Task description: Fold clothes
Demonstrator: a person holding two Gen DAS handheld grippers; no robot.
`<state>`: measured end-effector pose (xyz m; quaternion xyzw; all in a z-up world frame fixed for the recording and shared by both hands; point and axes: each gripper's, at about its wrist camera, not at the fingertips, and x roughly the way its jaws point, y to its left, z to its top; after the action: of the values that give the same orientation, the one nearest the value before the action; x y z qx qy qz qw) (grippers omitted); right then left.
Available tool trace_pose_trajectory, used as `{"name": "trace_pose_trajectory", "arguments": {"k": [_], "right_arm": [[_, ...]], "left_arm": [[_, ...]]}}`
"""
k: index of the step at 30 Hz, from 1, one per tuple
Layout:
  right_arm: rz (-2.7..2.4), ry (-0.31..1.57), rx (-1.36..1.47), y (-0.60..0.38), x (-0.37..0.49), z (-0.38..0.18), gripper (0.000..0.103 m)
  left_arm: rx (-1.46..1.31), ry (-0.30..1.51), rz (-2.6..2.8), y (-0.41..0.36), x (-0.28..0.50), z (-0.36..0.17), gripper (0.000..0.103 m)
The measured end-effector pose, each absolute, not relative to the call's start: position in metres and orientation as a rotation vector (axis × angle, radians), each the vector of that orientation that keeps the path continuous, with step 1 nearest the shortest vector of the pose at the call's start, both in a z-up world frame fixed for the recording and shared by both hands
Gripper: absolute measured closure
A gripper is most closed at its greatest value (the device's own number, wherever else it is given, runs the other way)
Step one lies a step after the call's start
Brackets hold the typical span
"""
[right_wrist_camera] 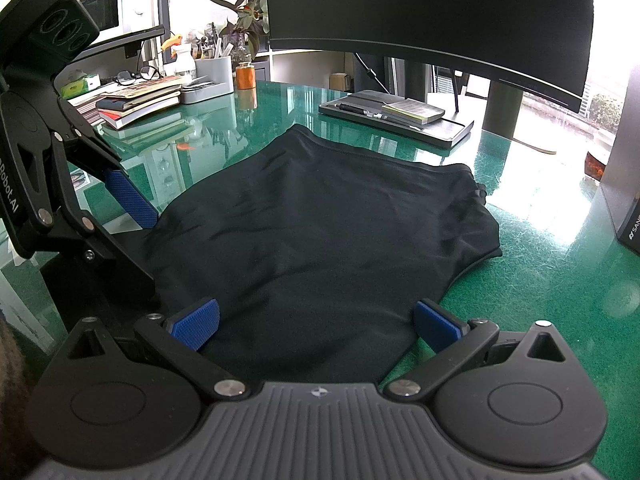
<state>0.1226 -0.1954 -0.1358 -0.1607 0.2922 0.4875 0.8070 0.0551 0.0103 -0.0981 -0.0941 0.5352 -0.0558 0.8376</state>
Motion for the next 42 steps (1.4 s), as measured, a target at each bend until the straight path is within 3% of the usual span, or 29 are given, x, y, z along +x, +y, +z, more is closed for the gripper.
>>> {"name": "trace_pose_trajectory", "arguments": {"k": [42], "right_arm": [[1.043, 0.625, -0.344, -0.1984, 0.1191, -0.1318, 0.000]], "left_arm": [[-0.195, 1.136, -0.120, 0.0073, 0.0564, -0.0982, 0.003]]}}
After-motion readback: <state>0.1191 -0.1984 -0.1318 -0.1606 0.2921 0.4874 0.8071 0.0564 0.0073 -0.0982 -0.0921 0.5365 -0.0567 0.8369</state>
